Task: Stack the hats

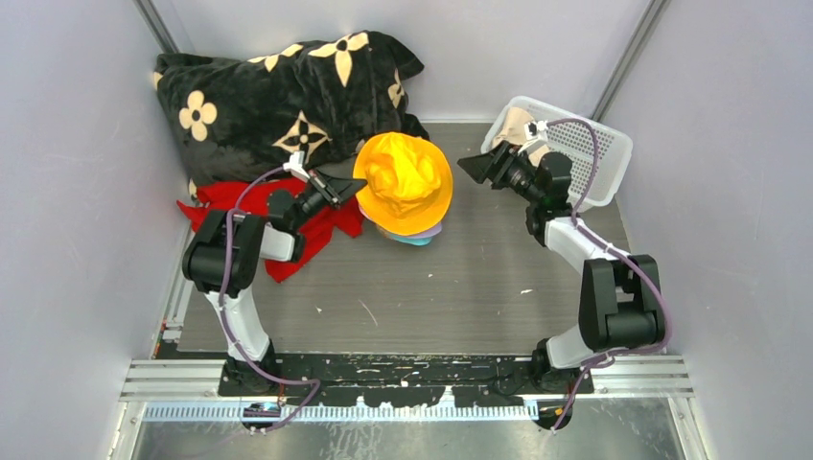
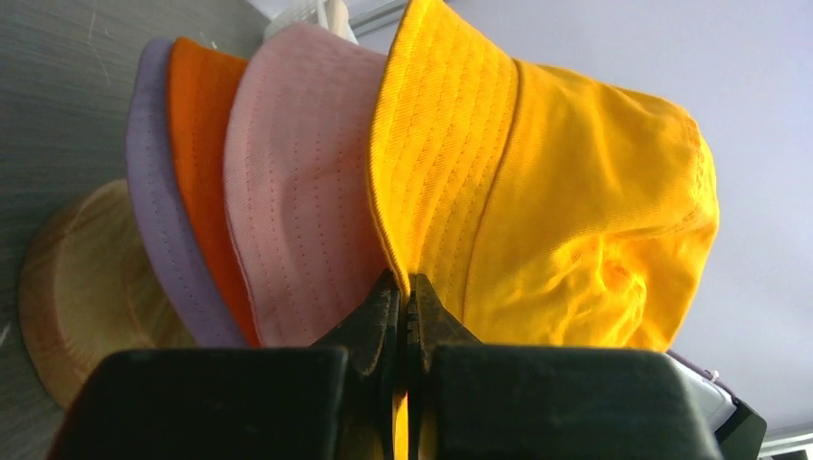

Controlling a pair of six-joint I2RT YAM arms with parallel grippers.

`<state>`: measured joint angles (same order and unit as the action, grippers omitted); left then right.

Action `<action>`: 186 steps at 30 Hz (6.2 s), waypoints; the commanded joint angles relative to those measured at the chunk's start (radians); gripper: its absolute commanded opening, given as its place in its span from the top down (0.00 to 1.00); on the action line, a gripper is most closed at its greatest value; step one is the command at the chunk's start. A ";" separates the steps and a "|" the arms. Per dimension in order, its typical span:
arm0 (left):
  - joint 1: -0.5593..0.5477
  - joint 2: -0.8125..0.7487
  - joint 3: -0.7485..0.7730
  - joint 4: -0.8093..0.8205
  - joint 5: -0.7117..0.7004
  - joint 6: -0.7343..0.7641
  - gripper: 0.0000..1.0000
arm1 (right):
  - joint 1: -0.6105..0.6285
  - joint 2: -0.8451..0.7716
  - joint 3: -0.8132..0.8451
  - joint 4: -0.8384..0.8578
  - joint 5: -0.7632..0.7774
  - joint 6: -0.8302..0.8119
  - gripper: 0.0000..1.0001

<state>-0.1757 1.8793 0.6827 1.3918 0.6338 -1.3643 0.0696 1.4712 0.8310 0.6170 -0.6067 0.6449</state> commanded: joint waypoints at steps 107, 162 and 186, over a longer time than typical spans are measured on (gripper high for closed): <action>0.087 0.295 0.011 0.038 -0.001 -0.012 1.00 | 0.001 0.642 0.063 0.685 -0.176 0.430 0.99; 0.093 0.156 0.000 -0.154 -0.068 0.022 0.89 | -0.023 0.609 0.078 0.584 -0.163 0.380 0.77; 0.081 -0.774 0.120 -1.278 -0.481 0.657 0.10 | -0.100 0.040 0.464 -0.658 0.461 -0.369 0.32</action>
<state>-0.0692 1.1740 0.7296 0.2634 0.2230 -0.8360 -0.0357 1.5097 1.1103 0.3218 -0.4313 0.5224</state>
